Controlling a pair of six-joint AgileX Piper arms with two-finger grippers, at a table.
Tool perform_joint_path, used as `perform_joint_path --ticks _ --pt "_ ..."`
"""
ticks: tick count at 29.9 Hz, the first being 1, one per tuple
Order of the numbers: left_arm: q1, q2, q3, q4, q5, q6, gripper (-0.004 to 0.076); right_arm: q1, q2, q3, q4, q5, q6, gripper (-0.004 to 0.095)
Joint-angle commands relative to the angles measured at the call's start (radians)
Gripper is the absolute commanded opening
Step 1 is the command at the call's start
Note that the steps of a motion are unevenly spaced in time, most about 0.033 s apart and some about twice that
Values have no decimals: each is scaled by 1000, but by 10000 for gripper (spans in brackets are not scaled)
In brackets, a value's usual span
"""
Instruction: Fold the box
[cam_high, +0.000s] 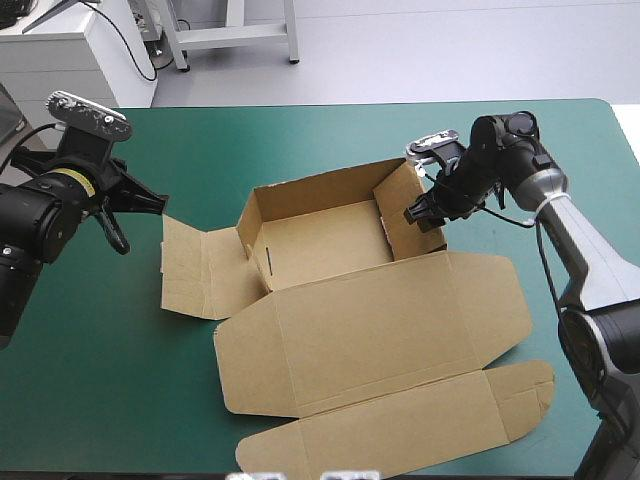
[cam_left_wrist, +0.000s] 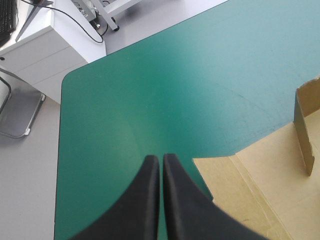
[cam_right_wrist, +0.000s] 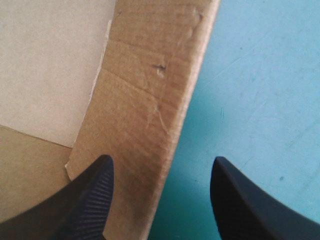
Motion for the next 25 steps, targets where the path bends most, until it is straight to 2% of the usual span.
perform_joint_path --ticks 1,7,10,11,15,16,22,25 --pt "-3 -23 -28 8 -40 -22 4 12 -18 -30 3 -27 -26 540" --pt "-3 -23 -28 -9 -5 -26 4 36 64 -32 -42 -75 9 536" --pt "-3 -23 -28 -12 28 -26 4 34 75 -34 -42 -73 18 457" --pt "-3 -23 -28 -12 27 -26 4 34 75 -34 -42 -73 18 393" --pt "-3 -23 -28 -12 19 -27 4 34 75 -48 -40 -58 4 25" --pt "-3 -23 -28 -12 19 -30 4 34 75 -53 -32 -51 -8 -21" --pt "-3 -23 -28 -6 35 -60 4 19 55 -85 60 -42 -39 -21" --pt "-3 -23 -28 8 35 -64 4 -9 22 -105 67 -9 -49 -21"
